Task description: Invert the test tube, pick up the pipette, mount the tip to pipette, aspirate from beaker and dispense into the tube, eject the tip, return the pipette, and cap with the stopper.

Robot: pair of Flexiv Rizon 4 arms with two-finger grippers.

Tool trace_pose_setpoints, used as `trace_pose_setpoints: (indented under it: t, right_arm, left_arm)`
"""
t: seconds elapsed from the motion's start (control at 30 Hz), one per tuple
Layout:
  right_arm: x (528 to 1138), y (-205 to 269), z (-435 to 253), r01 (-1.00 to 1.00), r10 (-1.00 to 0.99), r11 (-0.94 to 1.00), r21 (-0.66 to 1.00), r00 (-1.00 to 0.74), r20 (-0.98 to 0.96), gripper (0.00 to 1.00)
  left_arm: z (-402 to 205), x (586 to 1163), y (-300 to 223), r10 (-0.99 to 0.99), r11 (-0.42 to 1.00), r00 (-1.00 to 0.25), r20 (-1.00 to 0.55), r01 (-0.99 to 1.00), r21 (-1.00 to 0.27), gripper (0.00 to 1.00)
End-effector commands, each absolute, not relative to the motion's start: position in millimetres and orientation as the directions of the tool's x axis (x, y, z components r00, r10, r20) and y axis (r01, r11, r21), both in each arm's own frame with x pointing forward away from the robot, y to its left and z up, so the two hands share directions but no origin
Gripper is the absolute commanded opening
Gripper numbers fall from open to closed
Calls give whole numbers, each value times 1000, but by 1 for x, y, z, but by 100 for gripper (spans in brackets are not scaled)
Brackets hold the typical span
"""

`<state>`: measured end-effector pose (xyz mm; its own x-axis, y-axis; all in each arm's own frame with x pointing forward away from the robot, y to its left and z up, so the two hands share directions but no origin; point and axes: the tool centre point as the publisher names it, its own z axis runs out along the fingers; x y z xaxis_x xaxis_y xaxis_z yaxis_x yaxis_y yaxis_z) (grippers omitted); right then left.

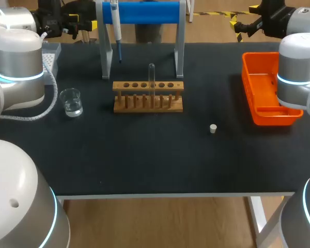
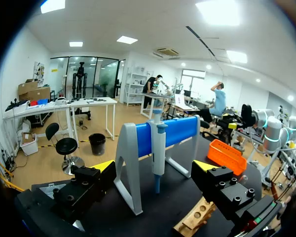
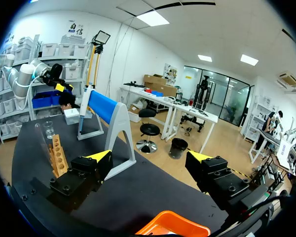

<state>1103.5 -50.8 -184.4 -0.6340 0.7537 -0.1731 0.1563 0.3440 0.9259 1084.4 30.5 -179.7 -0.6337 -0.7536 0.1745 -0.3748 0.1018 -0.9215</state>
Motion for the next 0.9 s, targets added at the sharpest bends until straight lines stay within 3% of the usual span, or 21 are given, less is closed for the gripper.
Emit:
trace_pose_setpoints:
  t: [0.03,0.53,0.9]
  right_arm:
    - [1104,-51,-184,156,754,344,926,-634,-173,100]
    - [1104,-51,-184,156,754,344,926,-634,-173,100]
    - [1004,-30,-190,151,653,306,940,-752,-91,100]
  left_arm:
    - [-181,1084,30,-754,99,-633,174,-371,-923,100]
    - [-181,1084,30,-754,99,-633,174,-371,-923,100]
    - [-181,1084,30,-754,99,-633,174,-371,-923,100]
